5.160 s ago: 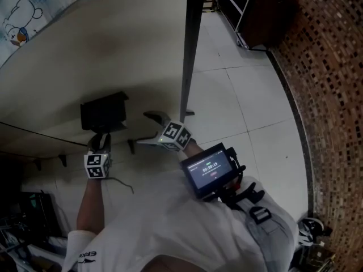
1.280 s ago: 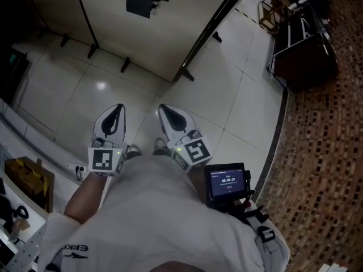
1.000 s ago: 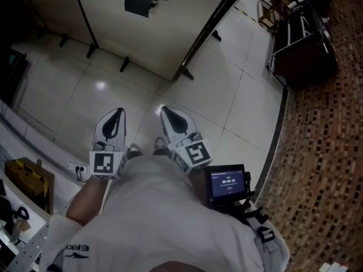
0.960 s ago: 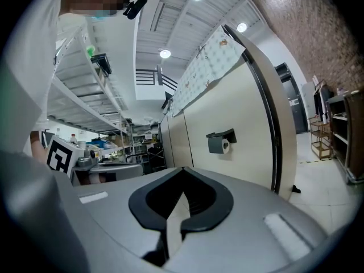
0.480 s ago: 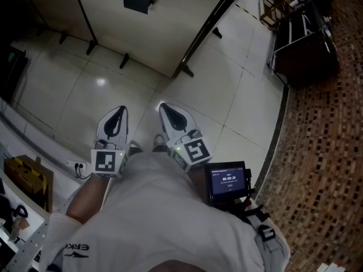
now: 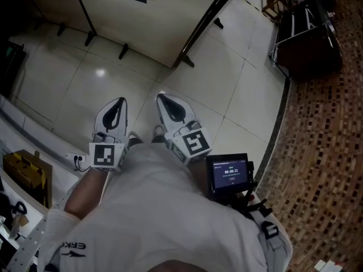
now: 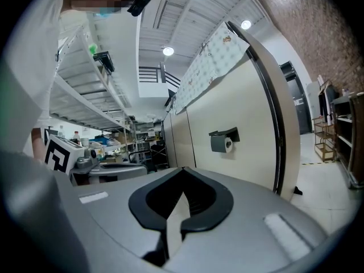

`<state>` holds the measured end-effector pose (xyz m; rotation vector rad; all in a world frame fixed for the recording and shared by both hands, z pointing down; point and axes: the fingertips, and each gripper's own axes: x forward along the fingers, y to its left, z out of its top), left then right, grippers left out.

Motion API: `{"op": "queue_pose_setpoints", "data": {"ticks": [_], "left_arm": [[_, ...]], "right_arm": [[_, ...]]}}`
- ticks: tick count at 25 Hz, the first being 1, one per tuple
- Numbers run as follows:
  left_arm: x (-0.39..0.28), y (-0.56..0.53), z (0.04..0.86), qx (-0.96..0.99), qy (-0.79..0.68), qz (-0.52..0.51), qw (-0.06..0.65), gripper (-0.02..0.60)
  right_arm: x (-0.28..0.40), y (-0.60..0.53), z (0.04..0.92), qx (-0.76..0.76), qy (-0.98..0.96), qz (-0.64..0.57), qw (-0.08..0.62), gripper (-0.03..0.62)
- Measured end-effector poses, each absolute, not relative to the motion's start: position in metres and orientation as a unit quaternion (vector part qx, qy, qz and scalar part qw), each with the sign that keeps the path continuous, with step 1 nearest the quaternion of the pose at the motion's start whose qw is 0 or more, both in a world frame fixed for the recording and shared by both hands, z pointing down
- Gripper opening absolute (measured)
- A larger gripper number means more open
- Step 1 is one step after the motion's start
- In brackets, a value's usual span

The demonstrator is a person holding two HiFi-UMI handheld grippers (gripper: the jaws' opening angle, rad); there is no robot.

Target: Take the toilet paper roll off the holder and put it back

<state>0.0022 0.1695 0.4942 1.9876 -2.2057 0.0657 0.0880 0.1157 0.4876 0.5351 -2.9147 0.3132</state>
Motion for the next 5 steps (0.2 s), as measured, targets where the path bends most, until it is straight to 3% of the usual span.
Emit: {"op": "queue_pose_setpoints", "data": {"ticks": [5], "left_arm": [[-0.0001, 0.1637, 0.4930, 0.670, -0.738, 0.024, 0.074, 0.002]], "right_arm": [[0.0829, 0.1123, 0.4876, 0.177, -0.975, 0.101, 0.088, 0.012]]}}
